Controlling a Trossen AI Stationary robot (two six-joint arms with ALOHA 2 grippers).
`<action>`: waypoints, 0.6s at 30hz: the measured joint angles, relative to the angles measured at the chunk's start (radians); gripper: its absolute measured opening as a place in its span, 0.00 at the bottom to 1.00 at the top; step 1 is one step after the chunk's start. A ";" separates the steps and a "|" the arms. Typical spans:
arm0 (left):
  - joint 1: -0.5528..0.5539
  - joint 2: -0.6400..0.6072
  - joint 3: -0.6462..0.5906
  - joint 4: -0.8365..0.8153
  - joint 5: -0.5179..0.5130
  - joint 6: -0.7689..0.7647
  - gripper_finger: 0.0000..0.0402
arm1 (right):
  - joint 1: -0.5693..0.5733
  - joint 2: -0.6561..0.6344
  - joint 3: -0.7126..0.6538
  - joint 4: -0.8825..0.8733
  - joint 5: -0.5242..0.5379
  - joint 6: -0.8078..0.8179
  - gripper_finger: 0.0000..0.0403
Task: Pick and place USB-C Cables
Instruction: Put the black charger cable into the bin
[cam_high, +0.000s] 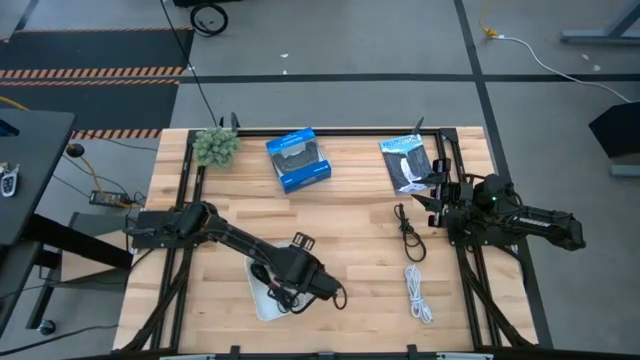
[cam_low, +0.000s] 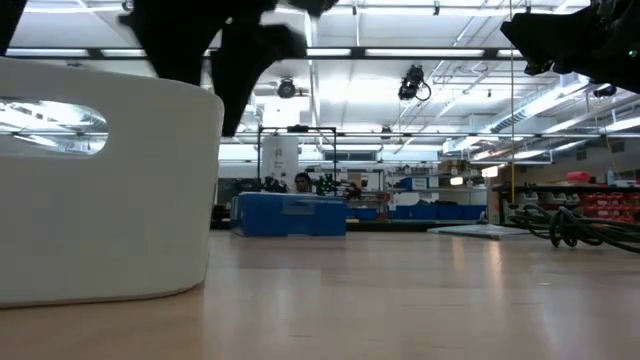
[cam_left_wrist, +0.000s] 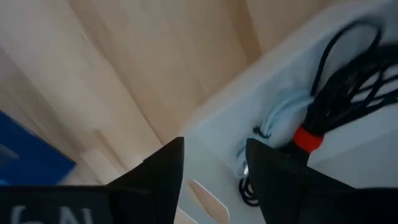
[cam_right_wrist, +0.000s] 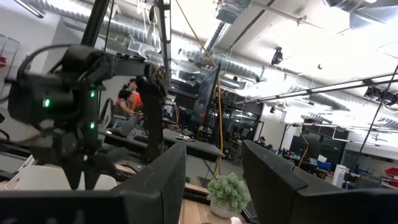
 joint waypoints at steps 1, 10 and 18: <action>0.003 -0.001 0.018 0.009 -0.004 0.012 0.44 | 0.000 0.000 0.000 0.000 0.000 0.000 0.40; 0.063 0.001 0.062 0.233 -0.090 0.128 0.39 | 0.000 0.000 0.000 0.000 0.000 0.000 0.40; 0.151 0.009 0.062 0.531 -0.091 0.293 0.39 | 0.000 0.000 0.000 0.000 0.000 0.000 0.40</action>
